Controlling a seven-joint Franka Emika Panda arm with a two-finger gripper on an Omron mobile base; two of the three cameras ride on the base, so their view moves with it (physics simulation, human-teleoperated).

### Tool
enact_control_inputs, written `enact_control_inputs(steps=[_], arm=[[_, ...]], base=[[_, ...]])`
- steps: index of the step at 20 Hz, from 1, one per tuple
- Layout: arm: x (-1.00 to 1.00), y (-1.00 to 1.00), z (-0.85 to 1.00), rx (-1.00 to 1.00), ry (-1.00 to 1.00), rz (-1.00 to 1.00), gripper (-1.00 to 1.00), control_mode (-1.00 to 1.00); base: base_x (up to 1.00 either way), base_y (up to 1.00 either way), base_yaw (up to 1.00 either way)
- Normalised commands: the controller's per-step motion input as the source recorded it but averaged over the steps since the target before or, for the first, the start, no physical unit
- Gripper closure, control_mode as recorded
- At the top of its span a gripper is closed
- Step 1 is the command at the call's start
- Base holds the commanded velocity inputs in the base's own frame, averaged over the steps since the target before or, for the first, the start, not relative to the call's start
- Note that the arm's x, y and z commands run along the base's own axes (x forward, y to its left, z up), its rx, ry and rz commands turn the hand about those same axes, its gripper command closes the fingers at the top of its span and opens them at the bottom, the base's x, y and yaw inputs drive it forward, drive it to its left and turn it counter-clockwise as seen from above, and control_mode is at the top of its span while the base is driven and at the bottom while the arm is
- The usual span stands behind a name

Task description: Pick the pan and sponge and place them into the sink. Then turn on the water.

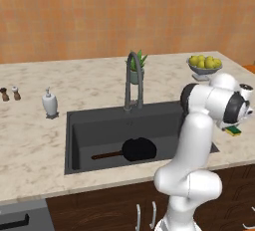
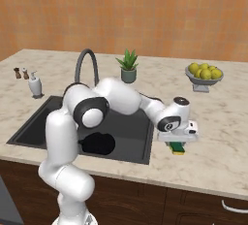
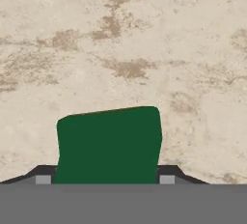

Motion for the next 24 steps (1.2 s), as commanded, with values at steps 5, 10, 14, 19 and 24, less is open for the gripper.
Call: enact_control_inputs(steps=[5,10,14,19,24], arm=[[-0.27,0.44,0.7,0.18,-0.43,0.31,1.0,-1.0],[-0.07,0.73,1.0,0.07,-0.29,0.21,1.0,-1.0],[0.0,1.0,0.81,0.0,-0.07,0.16,1.0,-1.0],[0.0,1.0,0.41,0.0,-0.01,0.15,1.0,-1.0],[0.0,0.88,0.09,0.02,0.0,0.23,1.0,-1.0]], base=[[0.0,0.0,0.0],[0.0,0.0,0.0],[0.0,0.0,0.0],[0.0,0.0,0.0],[0.0,0.0,0.0]])
